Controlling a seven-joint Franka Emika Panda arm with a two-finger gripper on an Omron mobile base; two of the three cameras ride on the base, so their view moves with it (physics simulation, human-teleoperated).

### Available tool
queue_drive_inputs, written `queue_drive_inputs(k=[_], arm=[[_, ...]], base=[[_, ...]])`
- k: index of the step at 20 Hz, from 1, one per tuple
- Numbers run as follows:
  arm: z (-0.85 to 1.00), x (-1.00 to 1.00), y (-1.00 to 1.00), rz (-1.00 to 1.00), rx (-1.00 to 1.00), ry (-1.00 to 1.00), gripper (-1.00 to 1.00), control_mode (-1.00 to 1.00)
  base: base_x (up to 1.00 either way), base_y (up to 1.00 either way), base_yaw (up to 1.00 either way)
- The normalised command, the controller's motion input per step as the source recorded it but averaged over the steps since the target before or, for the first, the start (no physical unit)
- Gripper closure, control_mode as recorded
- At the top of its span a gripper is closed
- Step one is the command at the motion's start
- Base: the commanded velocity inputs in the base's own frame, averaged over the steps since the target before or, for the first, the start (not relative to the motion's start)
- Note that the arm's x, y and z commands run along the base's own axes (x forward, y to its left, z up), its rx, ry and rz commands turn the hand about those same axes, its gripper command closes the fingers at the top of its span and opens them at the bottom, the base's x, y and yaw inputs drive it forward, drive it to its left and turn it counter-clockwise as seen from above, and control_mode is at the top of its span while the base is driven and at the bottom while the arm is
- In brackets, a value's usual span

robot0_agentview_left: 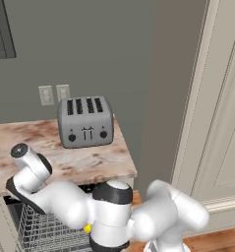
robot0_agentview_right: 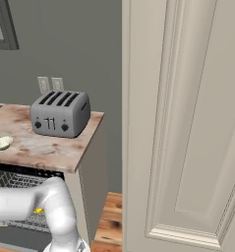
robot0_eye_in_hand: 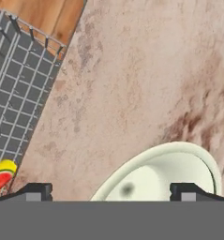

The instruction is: Pick up the cup and bowl from the counter, place them in the dishwasher, and close the dishwasher door.

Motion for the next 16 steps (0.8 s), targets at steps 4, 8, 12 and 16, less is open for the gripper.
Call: queue_drive_inputs(k=[4,8,12,16], arm=[[-0.26,0.12,0.05,0.03,-0.03,0.0,-1.0,-1.0],[-0.21,0.16,0.0,0.01,-0.01,0.0,1.0,-1.0],[-0.12,0.06,0.0,0.0,0.0,0.0,1.0,-1.0],[-0.01,0.0,0.0,0.0,0.0,-0.01,1.0,-1.0]], base=[[0.0,0.0,0.0],[0.0,0.0,0.0],[0.0,0.0,0.0],[0.0,0.0,0.0]])
